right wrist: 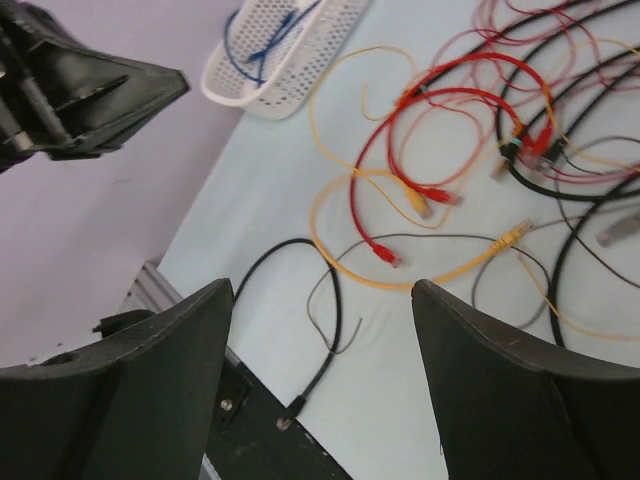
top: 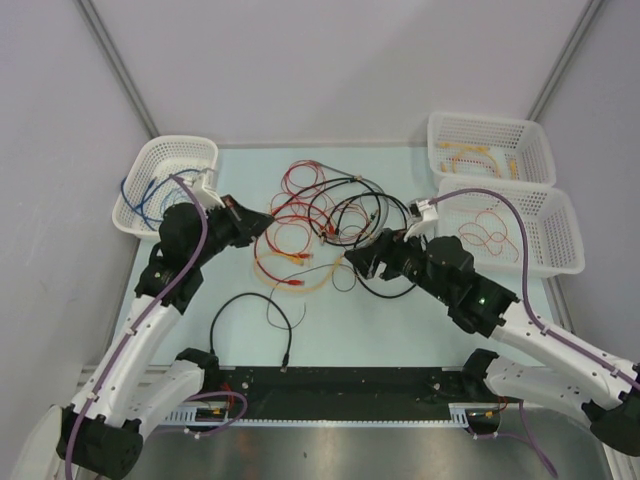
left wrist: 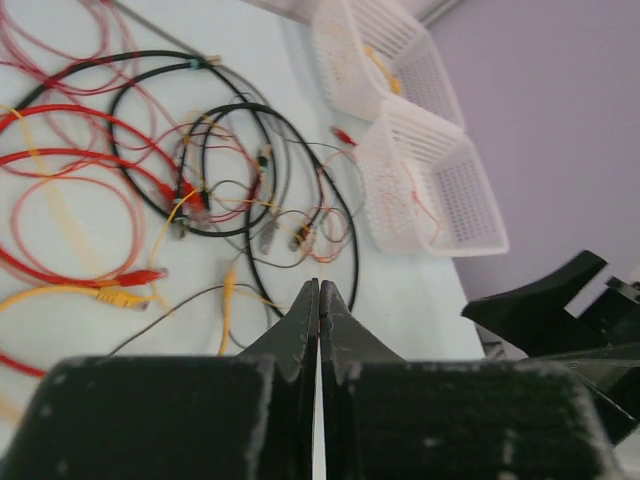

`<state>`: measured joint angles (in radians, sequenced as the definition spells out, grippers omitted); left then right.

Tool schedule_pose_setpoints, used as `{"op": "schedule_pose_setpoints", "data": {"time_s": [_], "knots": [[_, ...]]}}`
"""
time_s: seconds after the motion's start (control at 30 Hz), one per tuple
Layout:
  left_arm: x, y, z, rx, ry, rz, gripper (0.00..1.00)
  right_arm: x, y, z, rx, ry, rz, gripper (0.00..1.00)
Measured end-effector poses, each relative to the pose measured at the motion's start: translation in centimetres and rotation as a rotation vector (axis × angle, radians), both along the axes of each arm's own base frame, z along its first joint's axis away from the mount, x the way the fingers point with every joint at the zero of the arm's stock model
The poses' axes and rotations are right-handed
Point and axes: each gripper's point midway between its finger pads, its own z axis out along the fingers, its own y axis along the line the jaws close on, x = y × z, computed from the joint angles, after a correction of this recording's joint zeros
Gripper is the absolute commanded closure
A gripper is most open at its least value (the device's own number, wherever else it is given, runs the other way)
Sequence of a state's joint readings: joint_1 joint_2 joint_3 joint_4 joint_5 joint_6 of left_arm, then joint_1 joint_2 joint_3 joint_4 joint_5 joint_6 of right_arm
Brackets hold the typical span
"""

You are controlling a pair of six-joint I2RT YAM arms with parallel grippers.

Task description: Untangle the cables

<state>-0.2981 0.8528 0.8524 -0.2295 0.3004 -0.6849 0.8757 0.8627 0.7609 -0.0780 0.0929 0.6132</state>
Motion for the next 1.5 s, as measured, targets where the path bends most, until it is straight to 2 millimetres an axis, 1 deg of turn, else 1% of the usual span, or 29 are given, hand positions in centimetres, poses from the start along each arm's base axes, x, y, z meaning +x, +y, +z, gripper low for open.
{"op": "schedule_pose_setpoints", "data": {"time_s": [0.07,0.13,0.17,0.23,0.3,0.37,0.4,0.43,0.47,0.5,0.53,0.6,0.63,0.7,0.73,0.77,0.83,0.93,1.03,1.1,1.13,1.2,1.23,1.27,1.3,1.33,1.43,1.47,1.5], "knots": [[-0.1,-0.9,0.7,-0.03,-0.016,-0.041,1.0,-0.2,1.2,1.1,0.02,-0.019,0.05,0.23],[-0.5,-2.2,1.0,-0.049,-0.022,-0.088,1.0,-0.5,2.5,1.4,0.024,-0.024,0.097,0.23],[-0.7,-2.6,1.0,-0.052,-0.023,-0.107,1.0,-0.5,2.9,1.3,0.022,-0.023,0.109,0.23],[-1.1,-3.4,0.9,-0.052,-0.022,-0.139,1.0,-0.6,3.5,0.5,0.003,-0.008,0.131,0.23],[-1.6,-4.3,0.7,-0.042,-0.018,-0.171,0.96,-0.5,4.1,-0.7,-0.024,0.011,0.143,0.23],[-1.7,-4.4,0.0,-0.021,-0.003,-0.171,0.82,-0.2,4.5,-2.2,-0.063,0.038,0.147,0.24],[-1.7,-4.3,-0.4,-0.009,0.006,-0.166,0.72,-0.1,4.7,-3.1,-0.086,0.053,0.149,0.24],[-1.6,-4.1,-0.8,0.006,0.017,-0.151,0.54,0.1,4.9,-4.2,-0.11,0.074,0.15,0.24],[-1.4,-3.7,-1.4,0.023,0.028,-0.13,0.44,0.1,5.0,-5.1,-0.131,0.093,0.15,0.24],[-1.2,-3.4,-2.2,0.043,0.043,-0.108,0.27,0.2,5.0,-6.4,-0.162,0.121,0.15,0.24],[-1.0,-2.9,-3.2,0.06,0.07,-0.078,0.21,0.2,5.1,-7.2,-0.183,0.14,0.15,0.24],[-0.4,-1.7,-6.1,0.115,0.156,0.003,0.1,0.1,5.1,-8.3,-0.21,0.164,0.154,0.24],[-0.2,-1.2,-7.2,0.139,0.189,0.029,0.08,-0.1,5.1,-8.6,-0.218,0.17,0.157,0.24],[0.7,0.2,-10.3,0.208,0.282,0.11,0.0,-0.2,5.1,-8.7,-0.225,0.17,0.16,0.24],[1.2,0.9,-11.7,0.237,0.324,0.144,0.0,-0.2,5.1,-8.7,-0.227,0.168,0.161,0.24],[1.7,2.0,-13.5,0.271,0.374,0.191,0.0,-0.2,5.0,-8.8,-0.231,0.169,0.161,0.24],[2.4,4.0,-15.9,0.312,0.447,0.27,0.0,-0.3,4.9,-8.9,-0.238,0.172,0.16,0.24],[3.6,6.2,-17.9,0.354,0.498,0.366,0.0,-0.1,4.6,-9.2,-0.256,0.172,0.149,0.24],[4.6,7.2,-19.5,0.401,0.537,0.411,0.0,-0.1,4.3,-9.4,-0.273,0.171,0.141,0.24],[6.3,7.5,-20.6,0.442,0.57,0.435,0.01,-0.1,4.0,-9.4,-0.281,0.167,0.137,0.24],[6.7,7.6,-20.9,0.447,0.576,0.44,0.02,-0.1,4.0,-9.3,-0.282,0.165,0.135,0.24],[7.9,7.9,-21.6,0.465,0.587,0.453,0.08,-0.1,3.7,-9.2,-0.286,0.155,0.131,0.24],[8.3,8.0,-21.9,0.472,0.592,0.461,0.15,-0.1,3.7,-9.1,-0.287,0.151,0.13,0.24],[8.8,8.2,-22.4,0.482,0.597,0.466,0.37,0.0,3.6,-9.0,-0.29,0.145,0.128,0.24],[9.3,8.2,-22.7,0.486,0.602,0.467,0.49,0.1,3.4,-8.9,-0.291,0.141,0.123,0.24],[9.8,8.2,-23.2,0.489,0.609,0.467,0.69,0.2,3.3,-8.8,-0.291,0.139,0.119,0.24],[10.9,8.2,-24.0,0.502,0.605,0.458,0.85,0.8,2.5,-8.5,-0.292,0.129,0.101,0.24],[11.0,8.3,-24.1,0.508,0.601,0.453,0.93,1.0,2.2,-8.2,-0.289,0.125,0.091,0.24],[11.1,8.3,-24.1,0.508,0.599,0.452,0.99,1.1,1.9,-8.0,-0.286,0.12,0.084,0.24]]}}
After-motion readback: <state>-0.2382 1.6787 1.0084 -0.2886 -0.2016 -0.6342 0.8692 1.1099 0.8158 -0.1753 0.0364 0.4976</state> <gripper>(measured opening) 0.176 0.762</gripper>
